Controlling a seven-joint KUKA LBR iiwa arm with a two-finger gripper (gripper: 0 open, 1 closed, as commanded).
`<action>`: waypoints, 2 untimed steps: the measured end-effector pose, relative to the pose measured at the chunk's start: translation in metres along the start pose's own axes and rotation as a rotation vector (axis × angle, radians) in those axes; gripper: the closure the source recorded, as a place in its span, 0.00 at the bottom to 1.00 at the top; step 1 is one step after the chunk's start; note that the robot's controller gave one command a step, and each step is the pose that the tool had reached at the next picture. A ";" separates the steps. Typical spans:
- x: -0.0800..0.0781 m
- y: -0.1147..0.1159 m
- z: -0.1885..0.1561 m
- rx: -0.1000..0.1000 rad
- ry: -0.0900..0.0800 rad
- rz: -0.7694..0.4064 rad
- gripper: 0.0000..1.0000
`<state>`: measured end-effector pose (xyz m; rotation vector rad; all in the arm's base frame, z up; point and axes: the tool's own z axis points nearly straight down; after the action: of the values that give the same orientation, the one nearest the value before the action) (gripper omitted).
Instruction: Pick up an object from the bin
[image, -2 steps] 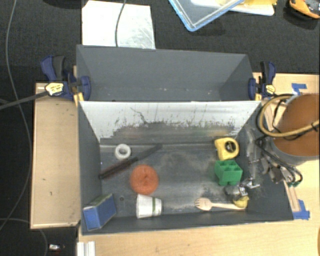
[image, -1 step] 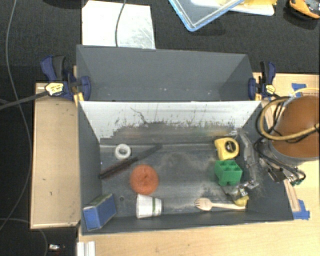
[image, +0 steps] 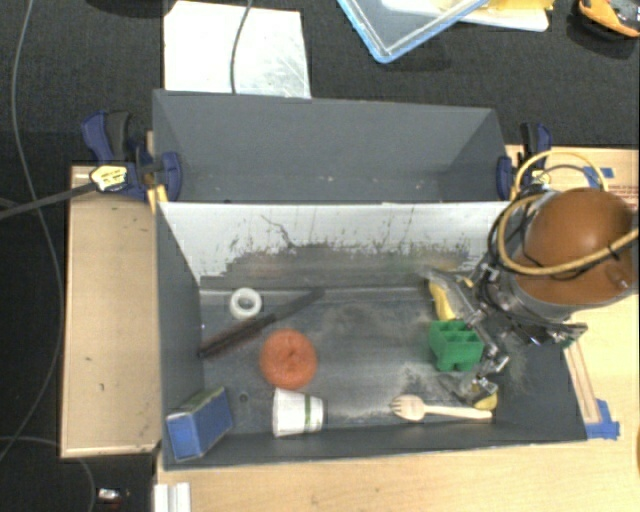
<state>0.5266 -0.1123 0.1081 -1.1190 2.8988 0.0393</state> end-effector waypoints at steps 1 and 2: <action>0.010 0.003 0.032 -0.014 0.024 -0.049 0.00; 0.001 -0.007 -0.007 -0.005 -0.006 -0.118 0.00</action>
Offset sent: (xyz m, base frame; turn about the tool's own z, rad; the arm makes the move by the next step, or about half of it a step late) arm 0.0013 -0.0085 0.0027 -0.1191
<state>0.5306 -0.1189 0.1151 -1.2859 2.8227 0.0473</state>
